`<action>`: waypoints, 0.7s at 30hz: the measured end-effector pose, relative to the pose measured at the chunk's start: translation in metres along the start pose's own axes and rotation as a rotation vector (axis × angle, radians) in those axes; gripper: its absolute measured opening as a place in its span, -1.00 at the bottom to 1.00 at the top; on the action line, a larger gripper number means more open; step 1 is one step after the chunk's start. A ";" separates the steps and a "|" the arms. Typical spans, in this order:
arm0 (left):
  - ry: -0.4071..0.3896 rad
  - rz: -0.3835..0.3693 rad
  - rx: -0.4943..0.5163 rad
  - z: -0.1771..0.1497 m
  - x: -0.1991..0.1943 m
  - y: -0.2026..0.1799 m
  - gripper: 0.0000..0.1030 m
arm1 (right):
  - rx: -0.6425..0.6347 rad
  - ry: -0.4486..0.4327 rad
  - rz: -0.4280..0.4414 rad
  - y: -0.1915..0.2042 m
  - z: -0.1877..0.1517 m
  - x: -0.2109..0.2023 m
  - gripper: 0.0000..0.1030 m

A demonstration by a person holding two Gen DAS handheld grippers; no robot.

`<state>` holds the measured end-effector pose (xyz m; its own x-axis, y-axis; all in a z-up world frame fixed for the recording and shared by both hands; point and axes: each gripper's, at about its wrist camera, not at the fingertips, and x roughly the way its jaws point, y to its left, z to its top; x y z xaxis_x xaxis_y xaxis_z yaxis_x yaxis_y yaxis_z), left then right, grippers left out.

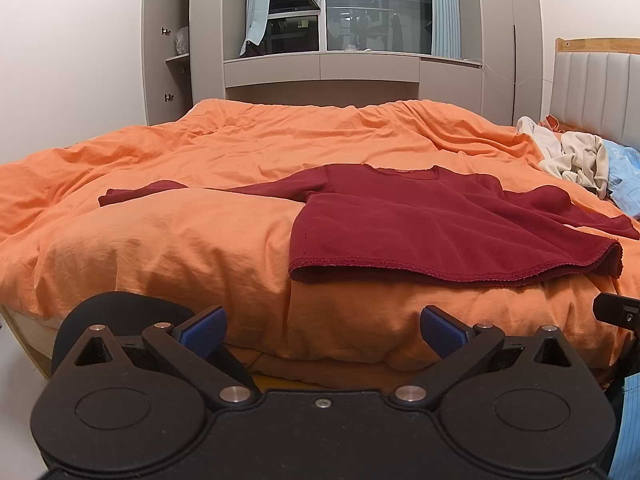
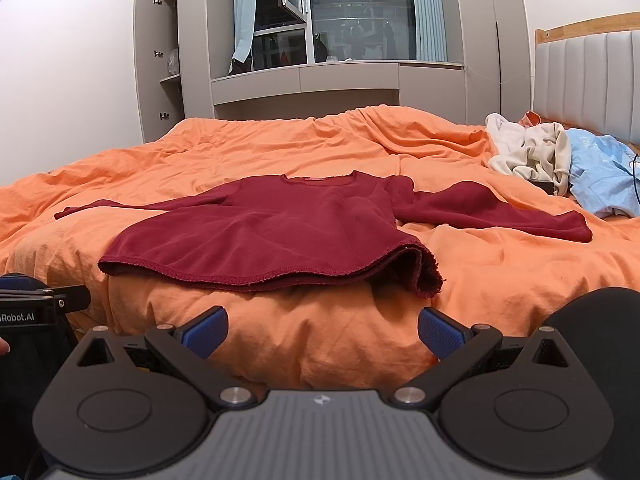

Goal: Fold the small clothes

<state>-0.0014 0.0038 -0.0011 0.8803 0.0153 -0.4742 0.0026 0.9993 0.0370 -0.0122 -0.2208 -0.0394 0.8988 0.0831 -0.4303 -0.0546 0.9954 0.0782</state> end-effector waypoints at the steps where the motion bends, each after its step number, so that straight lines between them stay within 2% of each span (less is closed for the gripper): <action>1: 0.000 0.000 0.000 0.000 0.000 0.000 0.99 | 0.000 0.000 0.000 0.000 0.000 0.000 1.00; 21: 0.004 0.001 0.011 0.000 0.001 0.001 0.99 | -0.003 0.003 0.003 0.001 -0.001 0.000 1.00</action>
<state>-0.0003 0.0045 -0.0014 0.8786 0.0166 -0.4774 0.0067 0.9989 0.0470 -0.0129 -0.2200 -0.0401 0.8973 0.0864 -0.4330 -0.0586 0.9953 0.0771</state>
